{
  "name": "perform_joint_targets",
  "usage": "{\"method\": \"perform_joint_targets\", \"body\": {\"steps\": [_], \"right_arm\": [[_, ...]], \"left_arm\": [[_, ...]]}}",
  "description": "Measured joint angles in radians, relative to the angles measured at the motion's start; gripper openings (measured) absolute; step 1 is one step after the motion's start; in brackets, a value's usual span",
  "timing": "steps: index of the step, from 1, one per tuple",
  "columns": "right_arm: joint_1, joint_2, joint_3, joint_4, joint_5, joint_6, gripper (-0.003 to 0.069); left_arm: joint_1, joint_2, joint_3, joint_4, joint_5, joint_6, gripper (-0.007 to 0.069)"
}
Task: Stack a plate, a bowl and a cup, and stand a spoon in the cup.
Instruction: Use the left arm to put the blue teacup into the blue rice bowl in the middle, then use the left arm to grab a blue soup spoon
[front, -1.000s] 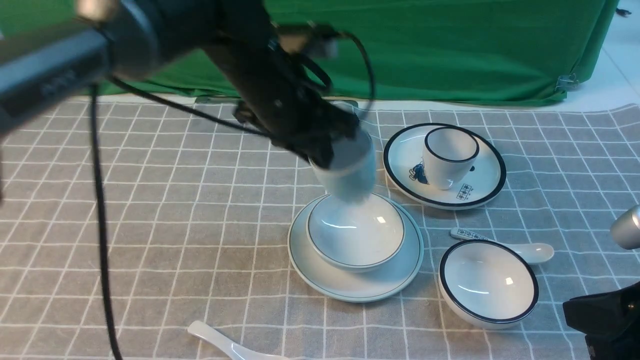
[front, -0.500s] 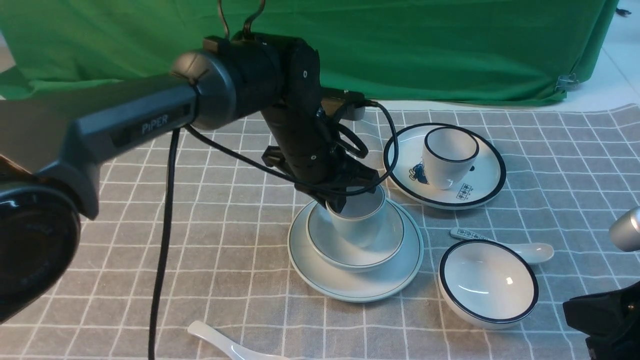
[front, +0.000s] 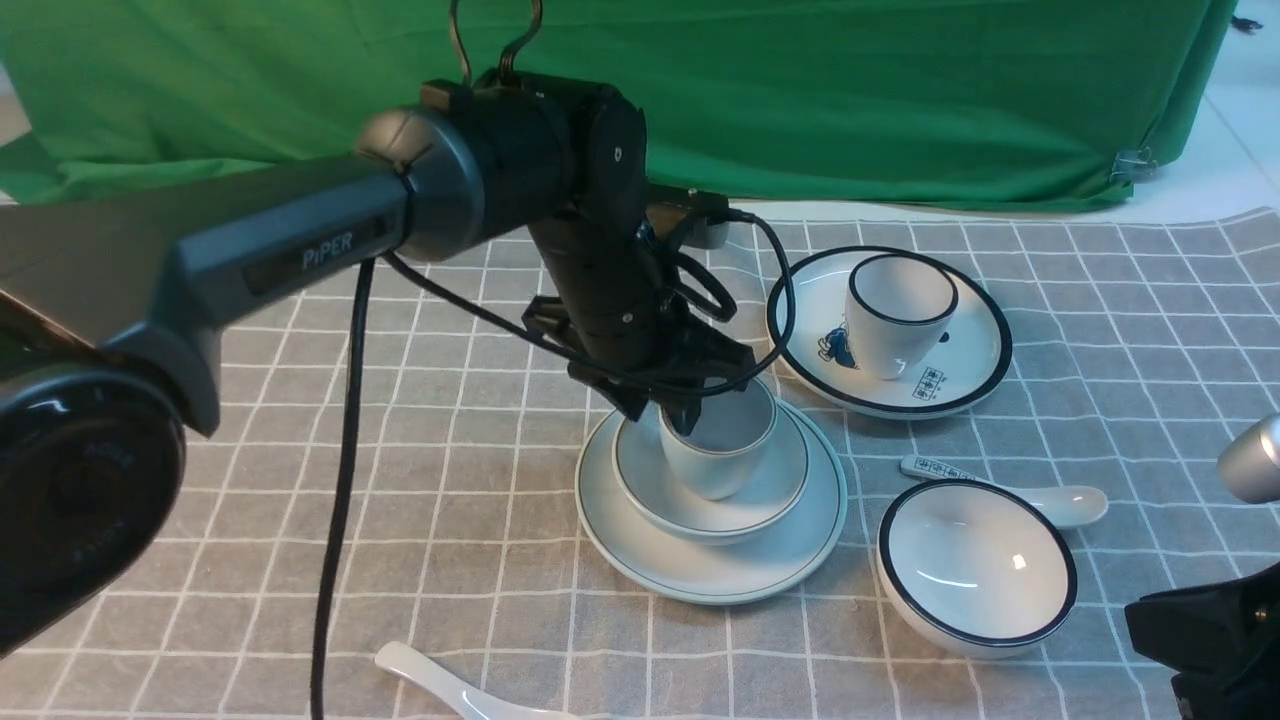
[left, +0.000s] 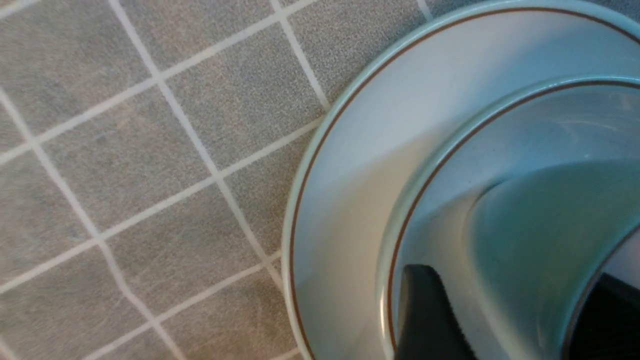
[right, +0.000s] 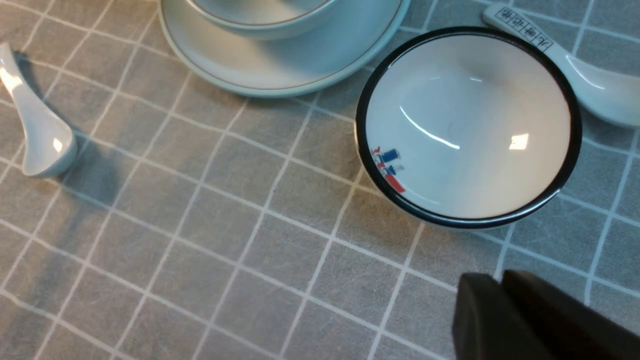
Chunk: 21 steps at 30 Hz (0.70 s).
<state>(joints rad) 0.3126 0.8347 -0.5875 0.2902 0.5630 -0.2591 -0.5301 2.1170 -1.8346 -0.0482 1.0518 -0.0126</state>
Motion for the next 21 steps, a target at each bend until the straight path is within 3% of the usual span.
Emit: {"method": "perform_joint_targets", "body": {"steps": [5, 9, 11, 13, 18, 21], "right_arm": [[0.0, 0.0, 0.0, 0.0, 0.0, 0.0, 0.0088], [0.0, 0.0, -0.001, 0.0, -0.001, 0.0, 0.0088], [0.0, 0.0, -0.001, 0.0, -0.002, -0.001, 0.0089], [0.0, 0.0, -0.001, 0.0, -0.003, -0.001, 0.009], [0.0, 0.0, -0.002, 0.0, -0.015, -0.001, 0.009], [0.0, 0.0, -0.002, 0.0, -0.017, -0.001, 0.009]], "left_arm": [[0.0, -0.04, -0.1, 0.032, 0.113, -0.021, 0.04], [0.038, -0.145, -0.074, 0.087, 0.143, -0.104, 0.0281], [0.095, -0.23, 0.031, 0.08, 0.145, -0.133, 0.0127], [0.141, -0.301, 0.182, 0.081, 0.146, -0.169, 0.0048], [0.178, -0.424, 0.55, 0.07, 0.069, -0.31, 0.001], [0.178, -0.46, 0.739, -0.012, -0.054, -0.43, 0.0017]]}}
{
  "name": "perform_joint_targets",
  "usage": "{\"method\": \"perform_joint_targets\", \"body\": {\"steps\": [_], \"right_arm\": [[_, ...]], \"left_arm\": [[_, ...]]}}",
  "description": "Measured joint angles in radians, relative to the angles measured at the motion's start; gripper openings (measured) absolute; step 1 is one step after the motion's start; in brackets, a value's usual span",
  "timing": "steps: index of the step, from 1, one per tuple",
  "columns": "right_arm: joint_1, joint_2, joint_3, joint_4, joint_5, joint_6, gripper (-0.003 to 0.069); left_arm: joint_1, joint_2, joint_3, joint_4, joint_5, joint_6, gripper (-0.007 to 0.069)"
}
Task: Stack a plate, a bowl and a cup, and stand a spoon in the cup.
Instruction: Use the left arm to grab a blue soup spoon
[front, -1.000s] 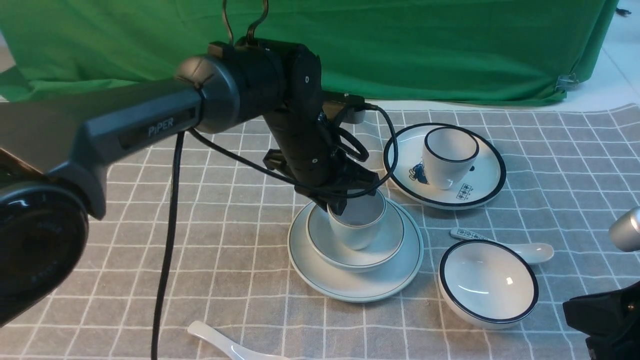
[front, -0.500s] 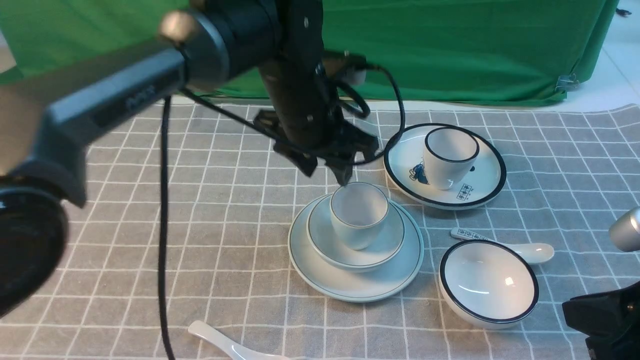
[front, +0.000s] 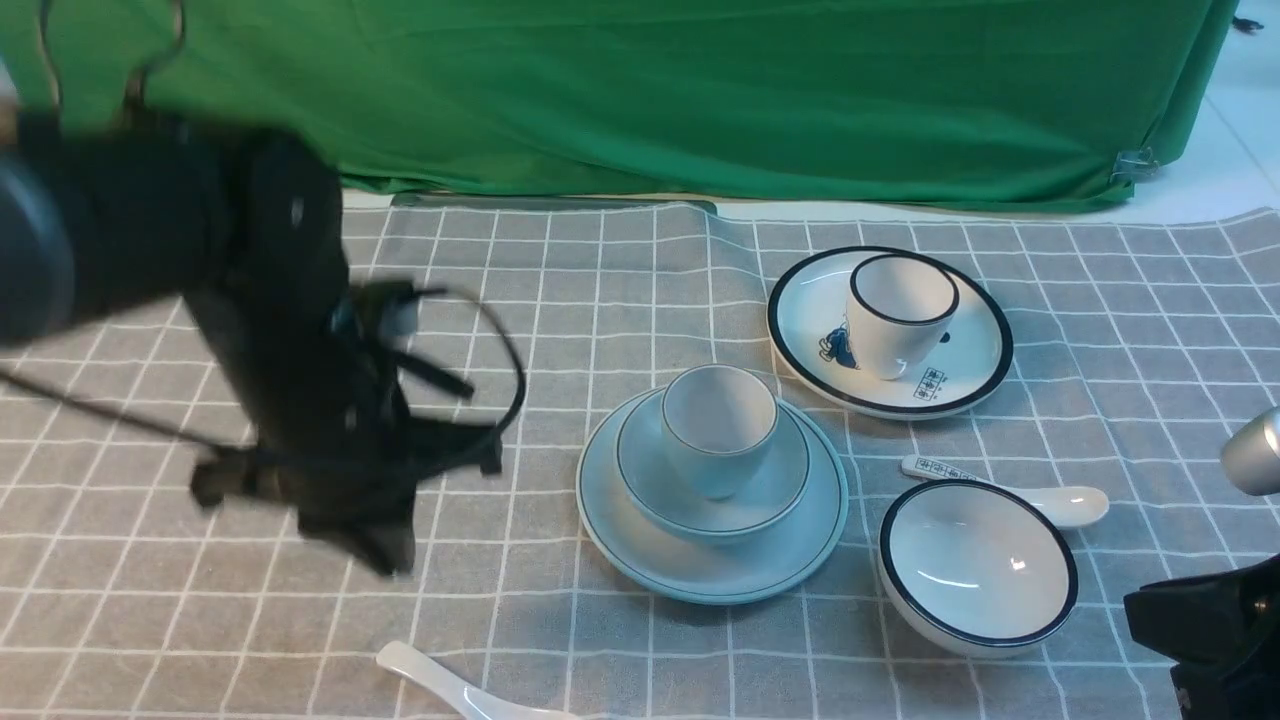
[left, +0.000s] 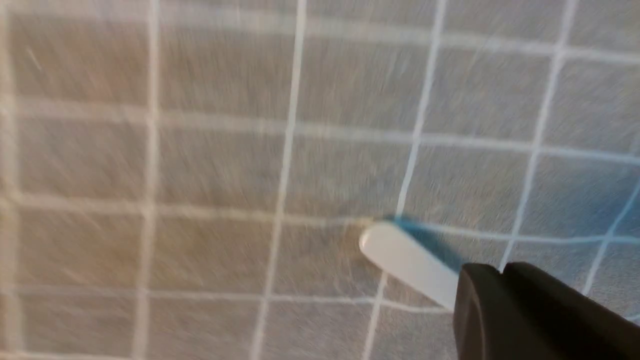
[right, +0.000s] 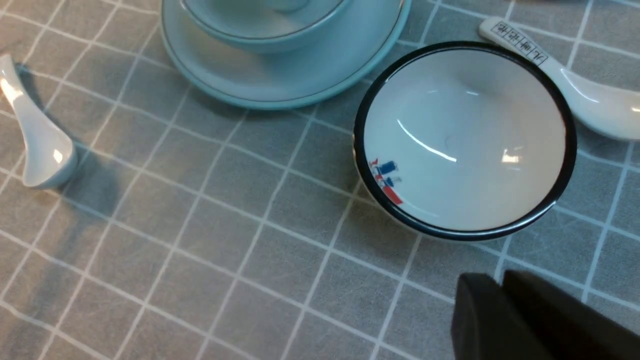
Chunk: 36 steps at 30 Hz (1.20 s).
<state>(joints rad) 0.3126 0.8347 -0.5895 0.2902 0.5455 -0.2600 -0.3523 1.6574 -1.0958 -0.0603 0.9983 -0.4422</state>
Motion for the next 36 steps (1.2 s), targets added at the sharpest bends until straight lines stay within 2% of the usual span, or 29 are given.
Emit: {"method": "perform_joint_targets", "body": {"steps": [4, 7, 8, 9, 10, 11, 14, 18, 23, 30, 31, 32, 33, 34, 36], "right_arm": [[0.0, 0.0, 0.0, 0.0, -0.001, 0.0, 0.009], [0.0, 0.0, 0.0, 0.0, -0.001, 0.0, 0.009], [0.0, 0.0, 0.0, 0.0, -0.004, 0.0, 0.009], [0.0, 0.0, 0.0, 0.0, -0.007, 0.0, 0.009], [0.0, 0.0, 0.0, 0.0, -0.008, 0.0, 0.009], [0.0, 0.0, 0.0, 0.0, -0.012, 0.0, 0.009], [0.0, 0.0, 0.0, -0.001, -0.016, 0.0, 0.009], [0.0, 0.0, 0.0, -0.001, -0.016, 0.0, 0.009], [0.0, 0.0, 0.0, -0.001, -0.016, 0.0, 0.0091], [0.0, 0.0, 0.0, -0.001, -0.016, -0.001, 0.0097], [0.0, 0.0, 0.0, -0.002, -0.016, -0.004, 0.0097], [0.0, 0.0, 0.0, -0.003, -0.016, -0.004, 0.0097], [0.0, 0.0, 0.0, -0.004, -0.016, -0.006, 0.0097], [0.0, 0.0, 0.0, -0.004, -0.016, -0.007, 0.0097], [0.0, 0.0, 0.0, -0.005, -0.016, -0.012, 0.0097]], "left_arm": [[0.0, 0.005, 0.112, -0.074, -0.091, -0.063, 0.0085], [0.0, 0.012, 0.129, -0.077, -0.132, -0.074, 0.0181], [0.0, 0.013, 0.13, -0.078, -0.149, -0.08, 0.0215], [0.0, 0.013, 0.131, -0.083, -0.164, -0.088, 0.0288], [0.0, 0.013, 0.131, -0.082, -0.165, -0.089, 0.0298], [0.0, 0.013, 0.134, -0.087, -0.164, -0.098, 0.0375], [0.0, 0.014, 0.134, -0.088, -0.145, -0.113, 0.0499], [0.0, 0.014, 0.134, -0.088, -0.141, -0.133, 0.0601], [0.0, 0.039, 0.134, -0.086, -0.158, -0.144, 0.0595], [0.0, 0.102, 0.133, -0.073, -0.147, -0.144, 0.0483], [0.0, 0.102, 0.133, -0.064, -0.142, -0.135, 0.042], [0.0, 0.102, 0.133, -0.062, -0.139, -0.133, 0.0405], [0.0, 0.102, 0.133, -0.052, -0.135, -0.128, 0.033], [0.0, 0.104, 0.133, -0.048, -0.134, -0.125, 0.0309], [0.0, 0.104, 0.133, -0.029, -0.128, -0.118, 0.0179]]}}
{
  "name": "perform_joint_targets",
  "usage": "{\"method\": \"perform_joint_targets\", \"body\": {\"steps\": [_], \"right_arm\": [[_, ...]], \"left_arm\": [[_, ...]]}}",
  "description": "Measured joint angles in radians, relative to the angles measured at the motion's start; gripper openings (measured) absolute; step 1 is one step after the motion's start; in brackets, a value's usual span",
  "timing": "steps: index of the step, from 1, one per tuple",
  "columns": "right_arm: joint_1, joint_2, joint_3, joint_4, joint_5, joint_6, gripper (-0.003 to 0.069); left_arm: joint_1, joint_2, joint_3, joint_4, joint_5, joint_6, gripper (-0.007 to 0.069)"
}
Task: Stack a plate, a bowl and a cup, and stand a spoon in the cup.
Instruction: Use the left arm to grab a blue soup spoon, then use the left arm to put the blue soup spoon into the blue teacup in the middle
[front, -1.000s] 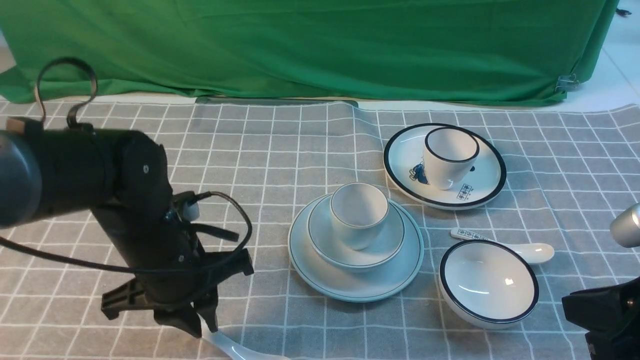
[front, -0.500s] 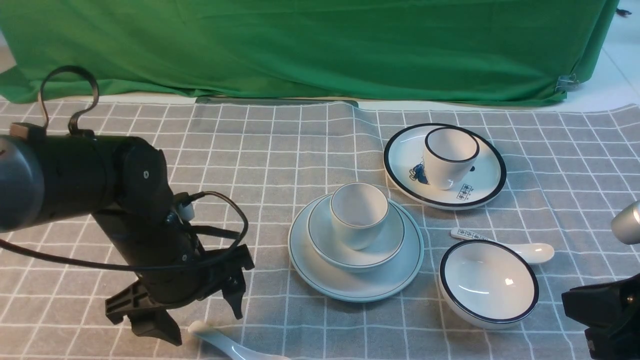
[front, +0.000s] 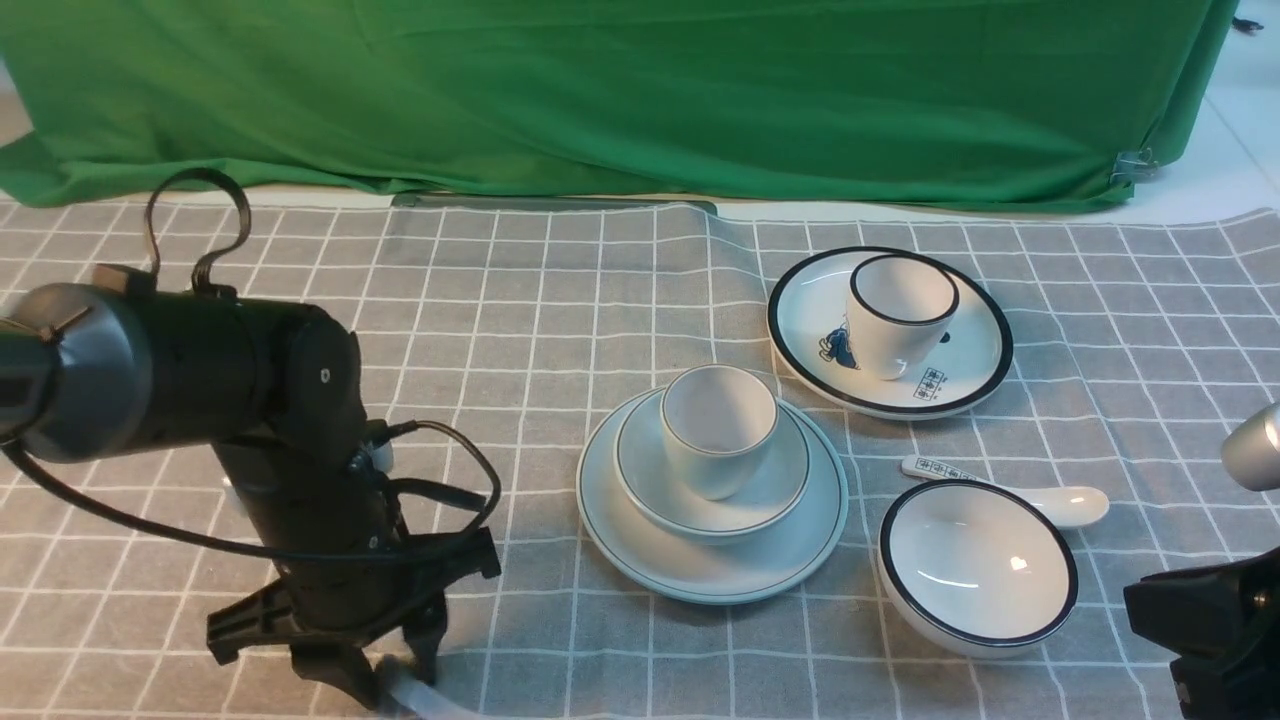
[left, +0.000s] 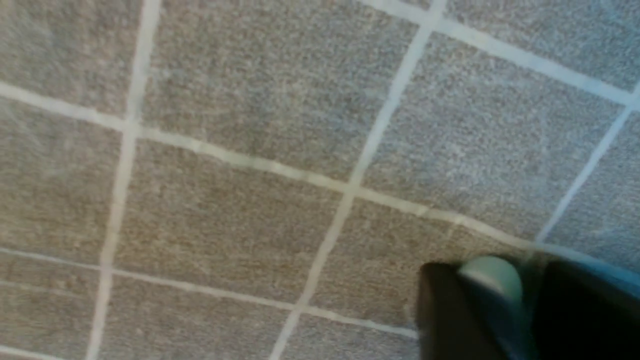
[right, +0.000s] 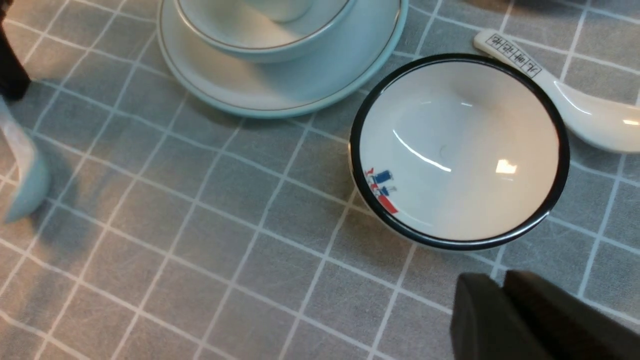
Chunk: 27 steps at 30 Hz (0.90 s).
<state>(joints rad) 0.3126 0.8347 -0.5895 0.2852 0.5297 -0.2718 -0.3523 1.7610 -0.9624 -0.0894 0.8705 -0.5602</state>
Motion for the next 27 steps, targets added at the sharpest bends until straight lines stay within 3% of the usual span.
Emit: {"method": "perform_joint_targets", "body": {"steps": [2, 3, 18, 21, 27], "right_arm": [[0.0, 0.0, 0.0, 0.0, 0.0, -0.001, 0.0098], [0.0, 0.0, 0.0, 0.0, 0.0, -0.001, 0.0099], [0.0, 0.0, 0.0, -0.001, 0.001, -0.003, 0.0108], [0.0, 0.0, 0.0, -0.001, 0.008, -0.003, 0.0112], [0.0, 0.0, 0.0, 0.0, 0.01, -0.003, 0.0118]], "left_arm": [[0.0, 0.002, -0.002, 0.021, 0.005, 0.003, 0.0064], [0.0, 0.004, -0.008, 0.027, 0.009, 0.004, 0.0053], [0.002, -0.073, -0.281, 0.157, -0.032, 0.028, 0.005], [0.002, -0.148, -0.328, 0.168, -0.103, 0.071, 0.005], [-0.089, -0.243, -0.338, 0.173, -0.44, 0.252, 0.005]]}}
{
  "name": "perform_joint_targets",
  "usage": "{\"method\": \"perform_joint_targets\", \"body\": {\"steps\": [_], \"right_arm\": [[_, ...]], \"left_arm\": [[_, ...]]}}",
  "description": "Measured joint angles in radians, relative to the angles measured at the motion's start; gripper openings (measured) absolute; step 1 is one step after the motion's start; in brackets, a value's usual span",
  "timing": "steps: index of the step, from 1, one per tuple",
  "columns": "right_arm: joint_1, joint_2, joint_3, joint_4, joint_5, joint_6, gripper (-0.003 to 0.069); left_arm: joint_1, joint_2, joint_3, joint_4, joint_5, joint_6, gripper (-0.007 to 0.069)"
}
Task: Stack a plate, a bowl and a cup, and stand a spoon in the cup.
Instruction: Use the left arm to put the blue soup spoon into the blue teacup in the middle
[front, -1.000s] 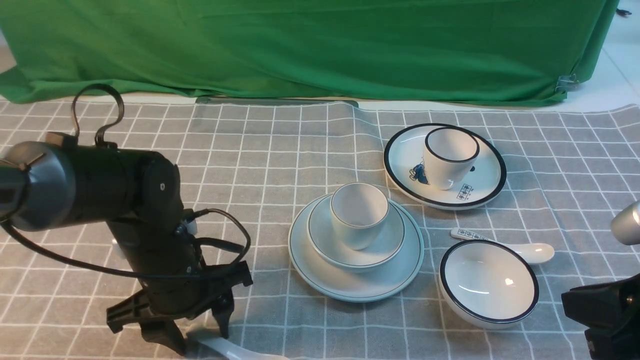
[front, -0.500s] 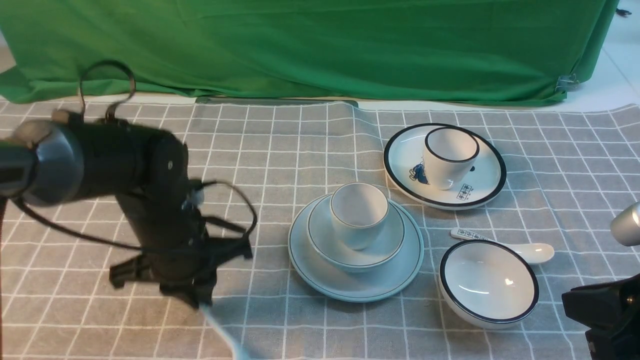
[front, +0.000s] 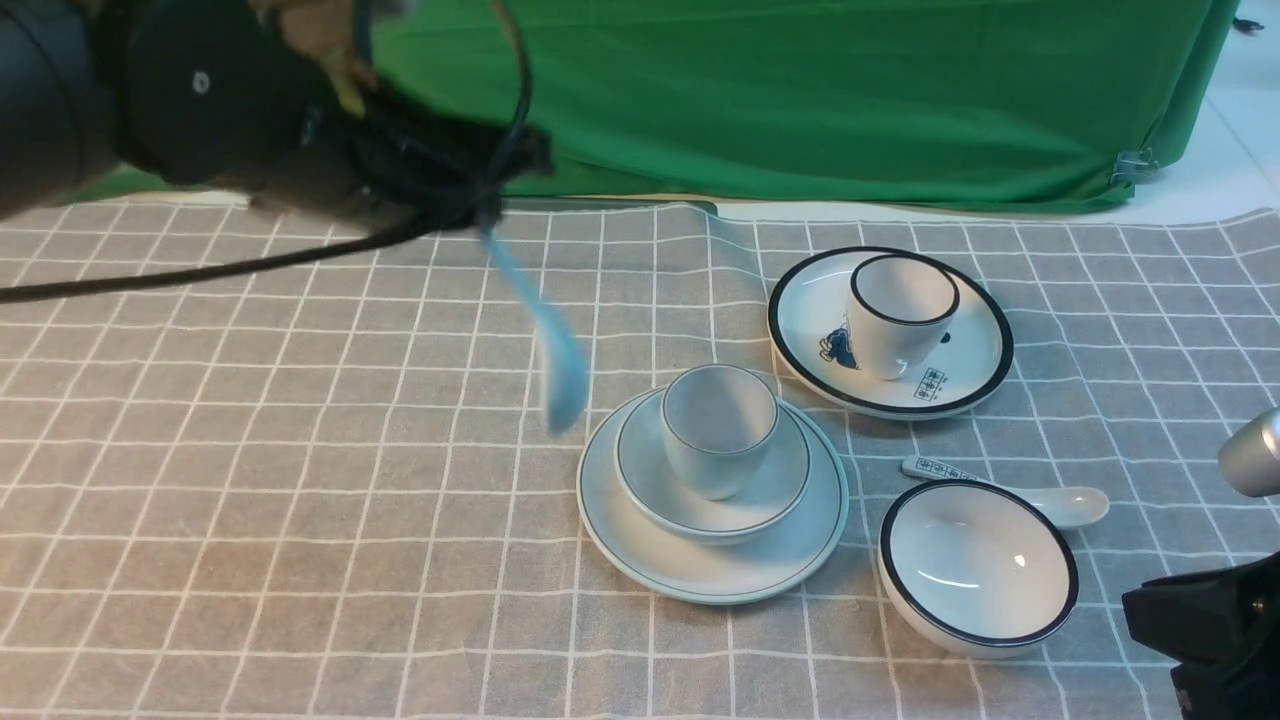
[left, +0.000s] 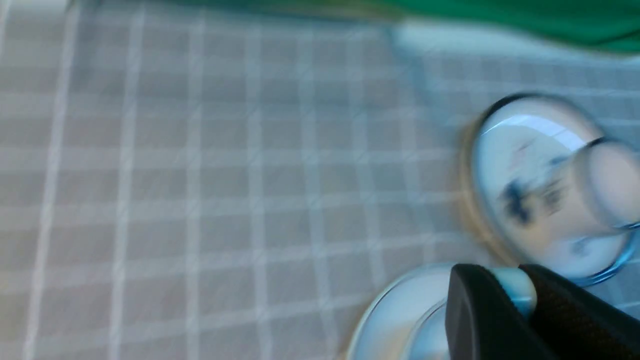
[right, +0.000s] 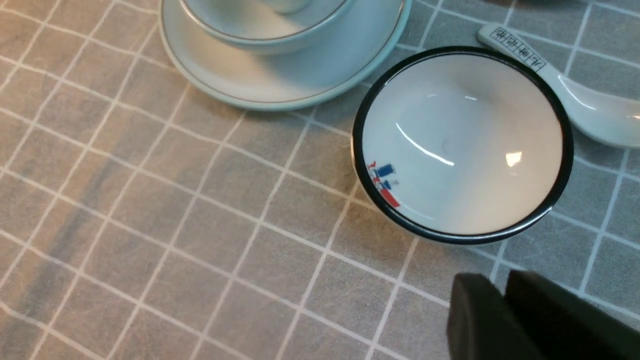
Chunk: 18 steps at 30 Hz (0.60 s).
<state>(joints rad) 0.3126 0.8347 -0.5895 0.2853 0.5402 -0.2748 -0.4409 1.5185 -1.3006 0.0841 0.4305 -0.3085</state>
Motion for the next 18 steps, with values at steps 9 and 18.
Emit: {"method": "perform_joint_targets", "body": {"steps": [9, 18], "right_arm": [[0.0, 0.0, 0.0, 0.0, 0.0, 0.0, 0.012], [0.0, 0.0, 0.0, 0.0, 0.001, 0.0, 0.0129]], "left_arm": [[-0.104, 0.11, 0.0, 0.066, -0.264, 0.056, 0.005], [-0.106, 0.206, 0.0, 0.067, -0.352, 0.069, 0.005]]}}
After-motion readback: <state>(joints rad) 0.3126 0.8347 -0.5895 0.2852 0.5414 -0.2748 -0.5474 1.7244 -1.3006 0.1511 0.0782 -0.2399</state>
